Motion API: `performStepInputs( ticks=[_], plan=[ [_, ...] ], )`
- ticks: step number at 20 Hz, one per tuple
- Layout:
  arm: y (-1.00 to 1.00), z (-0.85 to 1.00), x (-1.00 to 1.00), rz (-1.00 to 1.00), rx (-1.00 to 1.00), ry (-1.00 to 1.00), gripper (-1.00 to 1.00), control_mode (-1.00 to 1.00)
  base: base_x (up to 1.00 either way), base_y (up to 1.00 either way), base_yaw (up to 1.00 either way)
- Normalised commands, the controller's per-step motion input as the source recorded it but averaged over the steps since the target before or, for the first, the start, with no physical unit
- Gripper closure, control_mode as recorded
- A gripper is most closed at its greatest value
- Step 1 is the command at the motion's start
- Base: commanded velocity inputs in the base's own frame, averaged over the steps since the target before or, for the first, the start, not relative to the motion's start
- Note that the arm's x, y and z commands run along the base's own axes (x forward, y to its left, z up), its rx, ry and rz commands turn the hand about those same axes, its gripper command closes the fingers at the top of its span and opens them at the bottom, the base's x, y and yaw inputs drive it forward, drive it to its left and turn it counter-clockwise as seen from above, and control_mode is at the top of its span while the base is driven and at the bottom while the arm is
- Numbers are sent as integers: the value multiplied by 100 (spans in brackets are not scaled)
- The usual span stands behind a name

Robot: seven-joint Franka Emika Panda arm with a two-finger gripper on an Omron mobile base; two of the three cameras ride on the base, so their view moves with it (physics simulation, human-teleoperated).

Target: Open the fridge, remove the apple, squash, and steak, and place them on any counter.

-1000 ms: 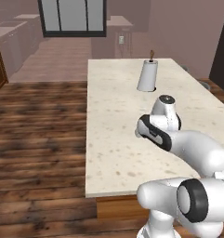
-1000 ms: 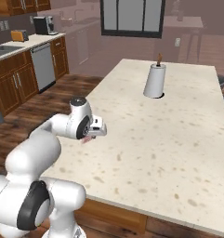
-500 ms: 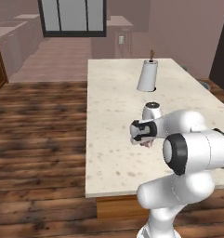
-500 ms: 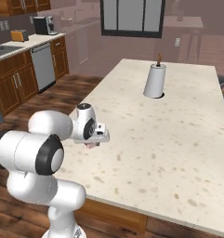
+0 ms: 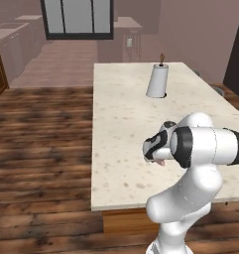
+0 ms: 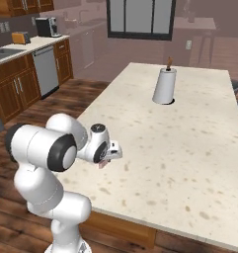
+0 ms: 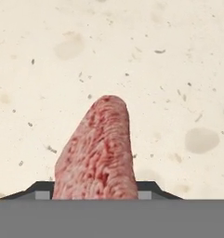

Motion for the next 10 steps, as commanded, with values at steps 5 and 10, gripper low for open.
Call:
performStepInputs(
  ticks=[5,10],
  plan=[
    [-2,-1,0,0,1,25,-100,-100,0,0,0],
    [-5,22,0,1,0,17,-100,-100,0,0,0]
  ],
)
